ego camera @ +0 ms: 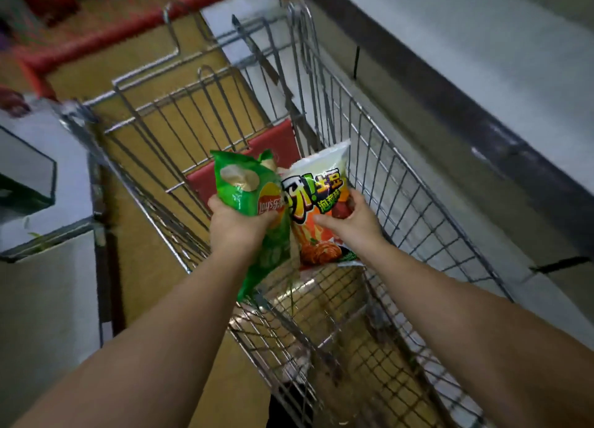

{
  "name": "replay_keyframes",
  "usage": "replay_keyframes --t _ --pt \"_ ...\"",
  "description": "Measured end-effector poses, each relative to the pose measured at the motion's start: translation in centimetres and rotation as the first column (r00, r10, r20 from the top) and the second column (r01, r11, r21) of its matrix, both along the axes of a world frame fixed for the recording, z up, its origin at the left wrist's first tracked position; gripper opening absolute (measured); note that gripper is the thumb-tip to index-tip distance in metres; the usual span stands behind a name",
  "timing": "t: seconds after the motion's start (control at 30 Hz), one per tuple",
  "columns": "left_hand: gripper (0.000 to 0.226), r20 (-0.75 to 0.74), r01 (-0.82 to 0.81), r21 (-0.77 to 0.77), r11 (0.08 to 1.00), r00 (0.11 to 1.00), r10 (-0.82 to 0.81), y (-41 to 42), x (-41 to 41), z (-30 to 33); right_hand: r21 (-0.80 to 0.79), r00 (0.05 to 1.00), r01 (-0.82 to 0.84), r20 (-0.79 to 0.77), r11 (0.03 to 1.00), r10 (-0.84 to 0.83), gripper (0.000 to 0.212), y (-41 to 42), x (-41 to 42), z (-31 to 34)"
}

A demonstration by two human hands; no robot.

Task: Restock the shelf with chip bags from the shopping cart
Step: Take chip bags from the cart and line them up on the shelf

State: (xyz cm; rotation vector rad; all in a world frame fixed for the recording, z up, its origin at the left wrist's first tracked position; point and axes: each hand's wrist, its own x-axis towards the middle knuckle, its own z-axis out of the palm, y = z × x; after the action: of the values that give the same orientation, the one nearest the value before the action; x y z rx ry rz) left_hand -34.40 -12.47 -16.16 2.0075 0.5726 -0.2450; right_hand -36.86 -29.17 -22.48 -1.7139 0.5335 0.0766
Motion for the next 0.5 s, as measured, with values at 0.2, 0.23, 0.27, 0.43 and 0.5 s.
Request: replay_keyframes --t 0.2,0.23,0.27,0.43,0.5 --pt "0.080 0.213 -0.054 -0.077 0.996 0.975 0.069 0.7 -2.0 9.7 -0.085 0.984 0.003 0.176 0.996 0.012 0.069 0.6 -0.2 10.2" --pt "0.079 0.250 -0.050 -0.095 0.994 0.965 0.073 0.9 -2.1 11.2 -0.085 0.979 0.007 0.204 0.996 0.011 0.067 0.8 -0.2 11.9" --pt "0.078 0.287 -0.043 -0.110 0.993 0.955 0.073 1.1 -2.2 12.7 -0.088 0.971 0.013 0.238 0.996 0.008 0.065 1.1 -0.1 13.5" --pt "0.076 0.448 0.034 -0.130 0.991 0.894 0.028 1.9 -1.6 20.0 -0.158 0.922 0.093 0.386 0.983 -0.025 0.068 1.9 -0.1 21.7" --pt "0.077 0.507 0.092 -0.147 0.985 0.862 -0.005 2.3 -1.0 22.8 -0.183 0.894 0.146 0.445 0.972 -0.050 0.069 1.9 -0.2 24.7"
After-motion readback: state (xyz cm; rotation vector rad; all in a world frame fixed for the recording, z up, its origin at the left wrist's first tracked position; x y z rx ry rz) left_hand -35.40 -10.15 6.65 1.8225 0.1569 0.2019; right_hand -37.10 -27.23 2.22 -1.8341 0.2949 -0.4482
